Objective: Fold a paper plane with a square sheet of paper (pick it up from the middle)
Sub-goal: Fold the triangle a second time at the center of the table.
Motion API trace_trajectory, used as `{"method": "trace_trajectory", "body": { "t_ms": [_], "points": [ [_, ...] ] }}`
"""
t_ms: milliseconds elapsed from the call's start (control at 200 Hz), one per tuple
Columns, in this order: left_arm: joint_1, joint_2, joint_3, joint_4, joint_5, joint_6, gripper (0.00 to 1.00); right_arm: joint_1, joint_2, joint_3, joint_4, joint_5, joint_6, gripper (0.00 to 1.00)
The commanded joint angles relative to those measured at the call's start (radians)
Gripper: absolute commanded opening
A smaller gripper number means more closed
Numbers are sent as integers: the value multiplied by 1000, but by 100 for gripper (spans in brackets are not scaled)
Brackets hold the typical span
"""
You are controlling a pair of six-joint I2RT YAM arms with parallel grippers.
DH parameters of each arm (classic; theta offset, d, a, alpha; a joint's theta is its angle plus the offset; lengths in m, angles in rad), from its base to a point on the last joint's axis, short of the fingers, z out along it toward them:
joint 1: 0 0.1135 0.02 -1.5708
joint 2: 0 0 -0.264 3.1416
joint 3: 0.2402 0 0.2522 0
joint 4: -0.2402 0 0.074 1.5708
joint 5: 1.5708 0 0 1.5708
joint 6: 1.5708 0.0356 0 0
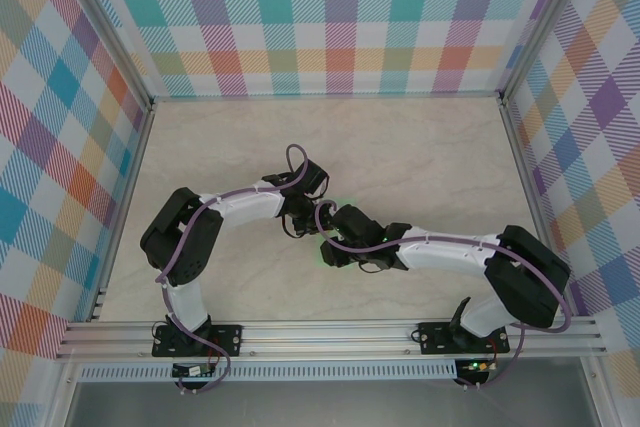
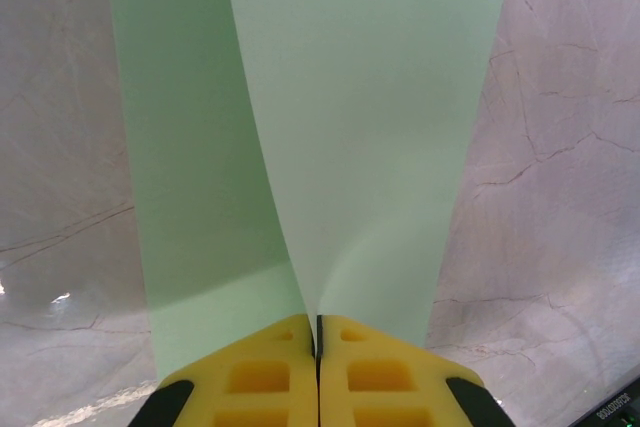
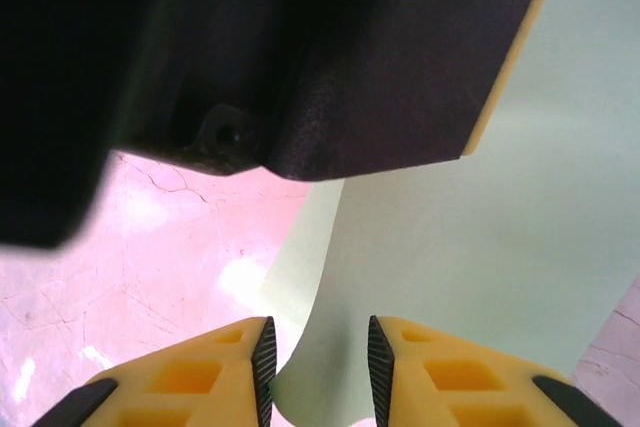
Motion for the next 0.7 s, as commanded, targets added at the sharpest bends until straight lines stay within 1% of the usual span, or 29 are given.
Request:
{"method": "trace_trajectory", "body": {
  "t_ms": [0, 110, 300, 360, 420, 545, 695],
  "points": [
    [5, 2, 7, -13, 7, -15, 5, 6, -49, -15, -8, 13, -3, 34],
    [5, 2, 8, -14, 7, -16, 5, 6, -64, -19, -20, 24, 5, 36],
    [5, -1, 13, -16, 7, -16, 5, 6, -121, -37, -21, 19, 8, 52],
    [5, -2, 13, -13, 11, -16, 5, 7, -114, -33, -17, -2, -6, 55],
    [5, -2, 13, -5, 19, -20, 5, 15, -96, -26, -17, 6, -11, 57],
    [5, -2, 13, 11, 37, -29, 5, 48, -57, -3, -19, 36, -24, 61],
    [6, -5, 16, 10, 37, -30, 5, 64, -30, 1, -18, 94, -12, 62]
  ]
}}
